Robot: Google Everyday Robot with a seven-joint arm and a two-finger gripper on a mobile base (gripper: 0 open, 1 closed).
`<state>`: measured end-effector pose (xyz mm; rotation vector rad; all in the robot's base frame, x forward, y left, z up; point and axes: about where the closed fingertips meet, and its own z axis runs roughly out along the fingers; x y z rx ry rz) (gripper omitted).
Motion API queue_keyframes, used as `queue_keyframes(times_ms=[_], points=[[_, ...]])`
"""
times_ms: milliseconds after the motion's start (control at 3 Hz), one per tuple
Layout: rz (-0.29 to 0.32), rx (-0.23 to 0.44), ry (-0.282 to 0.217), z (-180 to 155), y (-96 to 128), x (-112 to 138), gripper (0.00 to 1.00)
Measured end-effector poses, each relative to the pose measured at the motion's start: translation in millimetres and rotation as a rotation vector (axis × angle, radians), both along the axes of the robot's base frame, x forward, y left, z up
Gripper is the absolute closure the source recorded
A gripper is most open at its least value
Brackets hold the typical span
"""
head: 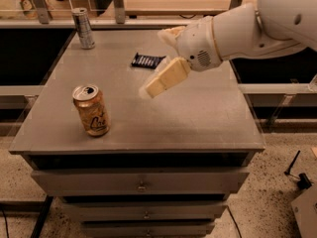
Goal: Knock orange can over
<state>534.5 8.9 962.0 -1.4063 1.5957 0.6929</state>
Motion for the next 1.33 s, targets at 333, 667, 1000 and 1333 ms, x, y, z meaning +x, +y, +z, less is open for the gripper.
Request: queue_keyframes(times_ms=[333, 667, 1000, 1333], points=[[0.050, 0.007, -0.004, -21, 11, 9, 0.00], [0.137, 0.020, 0.004, -38, 36, 7, 0.00], [0.242, 0.012, 0.022, -56, 72, -4, 0.00], [0.302, 0.006, 0.062, -72, 92, -16, 0.00]])
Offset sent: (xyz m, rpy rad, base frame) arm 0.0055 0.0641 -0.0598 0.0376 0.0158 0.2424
